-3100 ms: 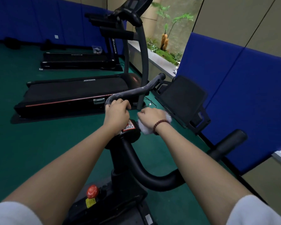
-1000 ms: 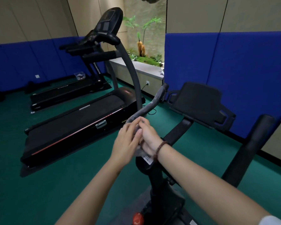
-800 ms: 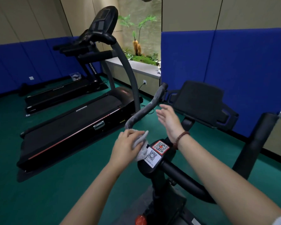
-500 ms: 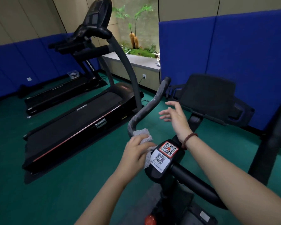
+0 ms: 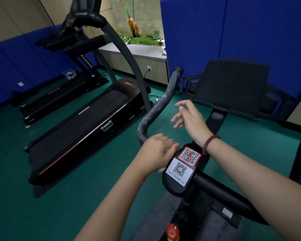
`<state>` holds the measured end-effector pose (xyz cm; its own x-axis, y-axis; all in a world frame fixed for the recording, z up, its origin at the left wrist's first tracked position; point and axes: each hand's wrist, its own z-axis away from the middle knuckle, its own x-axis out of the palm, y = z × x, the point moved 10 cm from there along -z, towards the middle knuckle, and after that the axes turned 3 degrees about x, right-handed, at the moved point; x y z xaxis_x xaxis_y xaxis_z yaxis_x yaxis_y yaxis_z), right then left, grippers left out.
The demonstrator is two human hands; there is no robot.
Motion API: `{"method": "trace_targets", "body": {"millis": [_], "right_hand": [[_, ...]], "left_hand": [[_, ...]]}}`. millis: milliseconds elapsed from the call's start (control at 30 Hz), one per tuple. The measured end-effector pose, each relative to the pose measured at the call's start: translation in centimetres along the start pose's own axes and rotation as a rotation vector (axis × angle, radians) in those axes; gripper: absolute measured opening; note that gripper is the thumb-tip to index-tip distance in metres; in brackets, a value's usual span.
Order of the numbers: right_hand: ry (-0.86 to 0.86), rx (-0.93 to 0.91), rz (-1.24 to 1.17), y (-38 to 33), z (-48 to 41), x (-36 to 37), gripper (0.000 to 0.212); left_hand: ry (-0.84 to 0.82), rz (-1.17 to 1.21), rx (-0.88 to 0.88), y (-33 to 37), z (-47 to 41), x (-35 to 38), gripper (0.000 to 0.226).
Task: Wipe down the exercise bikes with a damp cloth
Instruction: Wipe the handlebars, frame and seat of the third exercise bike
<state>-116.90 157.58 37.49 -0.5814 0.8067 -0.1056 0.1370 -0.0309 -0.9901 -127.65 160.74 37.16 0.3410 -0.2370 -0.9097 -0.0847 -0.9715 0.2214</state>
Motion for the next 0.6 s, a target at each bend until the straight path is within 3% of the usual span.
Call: {"method": "trace_targets", "body": {"millis": [167, 333, 600], "right_hand": [[-0.005, -0.017, 0.038, -0.1, 0.0, 0.1, 0.015], [-0.007, -0.017, 0.028, -0.3, 0.3, -0.2, 0.016], [-0.019, -0.038, 0.013, -0.5, 0.5, -0.3, 0.025]], "left_hand": [[-0.074, 0.048, -0.018, -0.5, -0.9, 0.1, 0.048], [-0.074, 0.107, -0.292, -6.0, -1.6, -1.1, 0.037], [0.005, 0.176, -0.088, 0.9, -0.1, -0.5, 0.05]]}}
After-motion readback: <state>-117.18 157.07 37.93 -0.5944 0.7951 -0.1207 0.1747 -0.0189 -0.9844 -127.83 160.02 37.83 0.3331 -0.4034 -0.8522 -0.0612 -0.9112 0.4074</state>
